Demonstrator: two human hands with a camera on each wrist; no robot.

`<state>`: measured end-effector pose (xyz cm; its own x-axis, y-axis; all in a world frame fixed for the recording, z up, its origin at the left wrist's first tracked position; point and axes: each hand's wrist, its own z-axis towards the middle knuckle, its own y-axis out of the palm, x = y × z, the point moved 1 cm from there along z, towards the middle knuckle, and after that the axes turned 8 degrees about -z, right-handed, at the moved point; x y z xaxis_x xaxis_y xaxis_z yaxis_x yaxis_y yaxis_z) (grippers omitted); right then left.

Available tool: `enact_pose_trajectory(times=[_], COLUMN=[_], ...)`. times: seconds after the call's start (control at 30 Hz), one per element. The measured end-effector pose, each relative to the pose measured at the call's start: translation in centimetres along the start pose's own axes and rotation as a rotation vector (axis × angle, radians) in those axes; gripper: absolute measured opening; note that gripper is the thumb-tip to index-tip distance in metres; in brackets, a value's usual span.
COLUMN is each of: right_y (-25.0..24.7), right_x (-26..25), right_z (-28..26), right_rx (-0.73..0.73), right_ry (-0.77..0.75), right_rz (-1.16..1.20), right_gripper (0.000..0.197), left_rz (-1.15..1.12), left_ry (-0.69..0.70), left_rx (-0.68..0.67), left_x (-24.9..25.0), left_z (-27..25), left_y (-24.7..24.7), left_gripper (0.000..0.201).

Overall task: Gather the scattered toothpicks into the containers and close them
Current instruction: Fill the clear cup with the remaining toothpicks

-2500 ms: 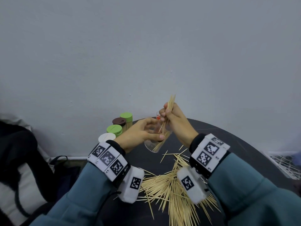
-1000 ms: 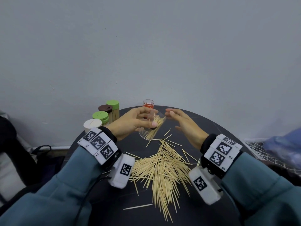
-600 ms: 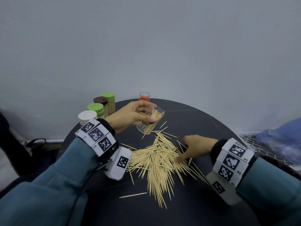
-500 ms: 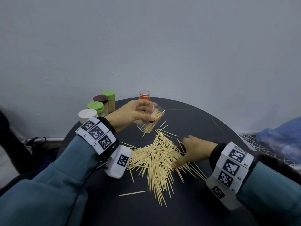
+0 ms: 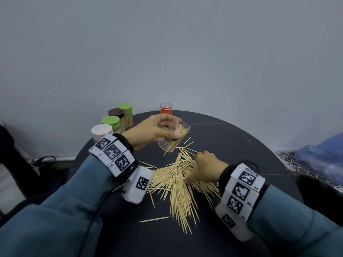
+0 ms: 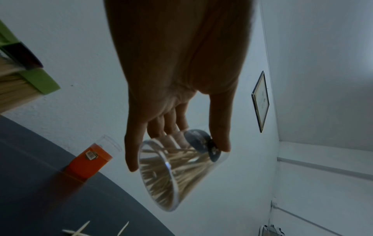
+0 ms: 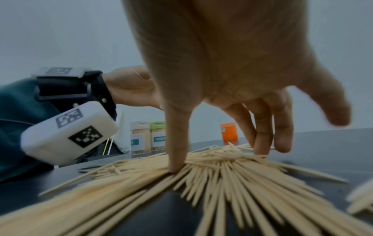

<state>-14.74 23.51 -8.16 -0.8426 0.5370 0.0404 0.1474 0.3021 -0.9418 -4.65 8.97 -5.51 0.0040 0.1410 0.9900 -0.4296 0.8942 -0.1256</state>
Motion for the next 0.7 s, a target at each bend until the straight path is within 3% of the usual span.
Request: enact_pose_trajectory(times=[0.23,0.47,0.7], right_y=[0.0,-0.9,-0.7], right_x=[0.5,1.7,0.3], right_z=[0.1,-0.4,0.1], right_rx=[0.003,-0.105,-0.036], right_ry=[-0.004,-0.096,-0.079], right_rz=[-0.087,-0.088,-0.181], right_gripper=[0.075,0.066,0.063], left_rz=[0.010,0.013,0.023], left_ry=[0.001,-0.012,-0.016], left_rx=[0.006,-0.004,-0.010], left_x=[0.0,0.1,-0.2], left_z=[0.0,0.0,0.1], left_y=[0.0,0.1,0.2], left_gripper=[0.047,0.053,0.049])
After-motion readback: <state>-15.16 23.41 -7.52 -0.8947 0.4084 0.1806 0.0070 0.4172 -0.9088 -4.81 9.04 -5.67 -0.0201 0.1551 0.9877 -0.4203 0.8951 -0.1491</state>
